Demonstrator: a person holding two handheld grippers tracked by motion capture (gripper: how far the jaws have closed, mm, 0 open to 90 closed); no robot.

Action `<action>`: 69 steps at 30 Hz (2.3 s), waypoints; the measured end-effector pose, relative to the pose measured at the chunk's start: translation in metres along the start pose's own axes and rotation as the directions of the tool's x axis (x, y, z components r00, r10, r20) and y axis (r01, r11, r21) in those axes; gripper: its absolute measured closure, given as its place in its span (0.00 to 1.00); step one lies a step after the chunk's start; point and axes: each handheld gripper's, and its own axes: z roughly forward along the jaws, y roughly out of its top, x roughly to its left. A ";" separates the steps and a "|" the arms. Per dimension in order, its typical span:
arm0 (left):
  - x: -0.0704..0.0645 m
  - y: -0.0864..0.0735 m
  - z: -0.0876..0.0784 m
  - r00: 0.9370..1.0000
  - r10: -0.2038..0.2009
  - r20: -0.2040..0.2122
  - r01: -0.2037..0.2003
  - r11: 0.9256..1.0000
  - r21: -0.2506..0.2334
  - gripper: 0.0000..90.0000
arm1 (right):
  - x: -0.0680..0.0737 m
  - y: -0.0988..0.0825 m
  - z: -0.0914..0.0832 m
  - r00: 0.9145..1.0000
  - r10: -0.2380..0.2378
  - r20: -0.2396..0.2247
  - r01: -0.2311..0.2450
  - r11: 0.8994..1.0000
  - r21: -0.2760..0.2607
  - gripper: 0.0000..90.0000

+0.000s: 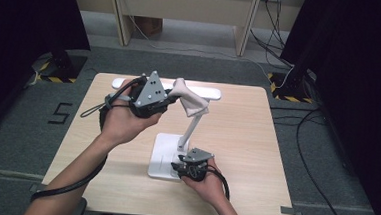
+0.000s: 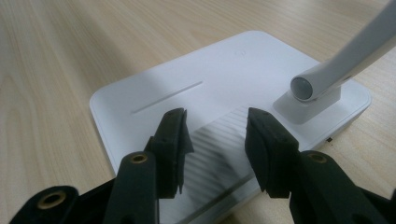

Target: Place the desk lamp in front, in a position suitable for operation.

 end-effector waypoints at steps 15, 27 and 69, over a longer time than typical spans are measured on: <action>-0.008 0.000 0.007 0.999 -0.026 0.034 0.026 1.000 0.005 0.90 | 0.000 0.000 0.000 1.000 -0.001 0.000 0.001 1.000 0.000 0.65; -0.010 0.005 0.013 0.999 -0.027 0.043 0.027 1.000 -0.001 0.90 | 0.000 0.000 0.000 1.000 0.002 0.001 -0.002 1.000 0.000 0.65; -0.022 0.020 0.045 0.995 -0.033 0.096 0.033 0.999 0.000 0.90 | 0.001 -0.001 0.000 1.000 0.002 0.001 -0.002 1.000 -0.004 0.65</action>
